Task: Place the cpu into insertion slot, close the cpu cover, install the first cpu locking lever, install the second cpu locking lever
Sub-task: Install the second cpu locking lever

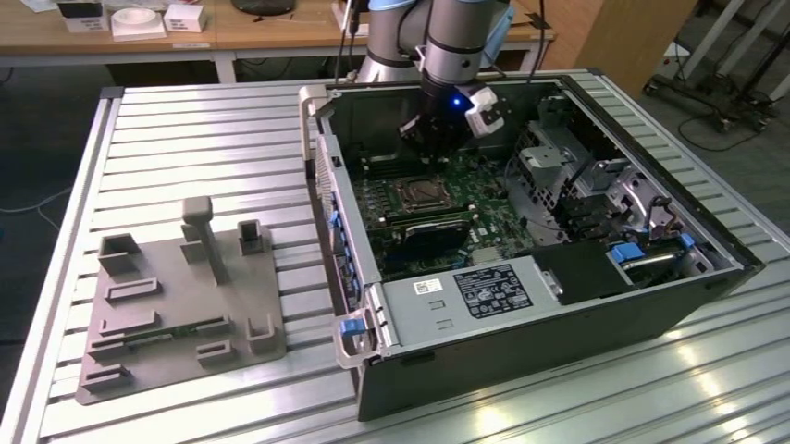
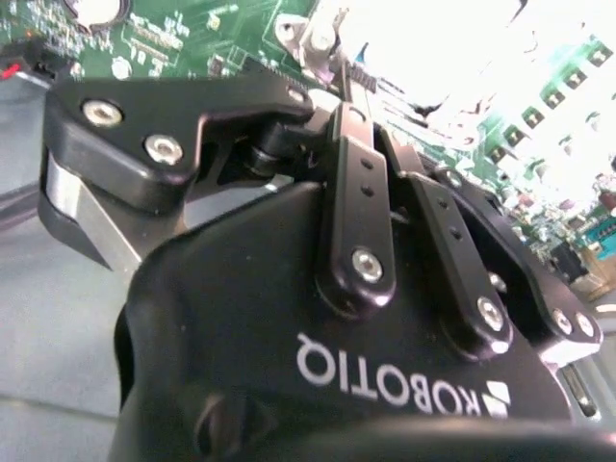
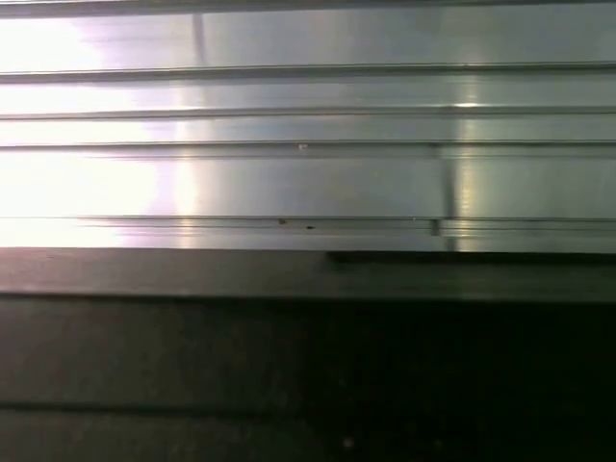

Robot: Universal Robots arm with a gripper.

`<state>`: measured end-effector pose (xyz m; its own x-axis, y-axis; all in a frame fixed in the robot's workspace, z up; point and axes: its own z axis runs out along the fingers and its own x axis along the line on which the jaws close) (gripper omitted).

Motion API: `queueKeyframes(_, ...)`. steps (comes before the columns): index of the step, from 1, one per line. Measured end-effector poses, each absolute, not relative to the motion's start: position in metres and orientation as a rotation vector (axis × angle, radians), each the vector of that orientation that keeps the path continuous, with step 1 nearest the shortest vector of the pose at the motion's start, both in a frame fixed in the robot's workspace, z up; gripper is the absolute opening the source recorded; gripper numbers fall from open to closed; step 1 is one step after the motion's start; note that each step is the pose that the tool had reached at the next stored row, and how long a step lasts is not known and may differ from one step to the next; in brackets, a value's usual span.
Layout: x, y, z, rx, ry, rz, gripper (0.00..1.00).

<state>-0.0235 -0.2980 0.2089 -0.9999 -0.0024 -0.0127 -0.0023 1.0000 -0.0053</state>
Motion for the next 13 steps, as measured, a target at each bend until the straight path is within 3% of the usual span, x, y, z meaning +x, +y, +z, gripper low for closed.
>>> queueKeyframes(13, -0.0175, -0.308, 0.2089, -0.004, 3.129, -0.012, 0.1)
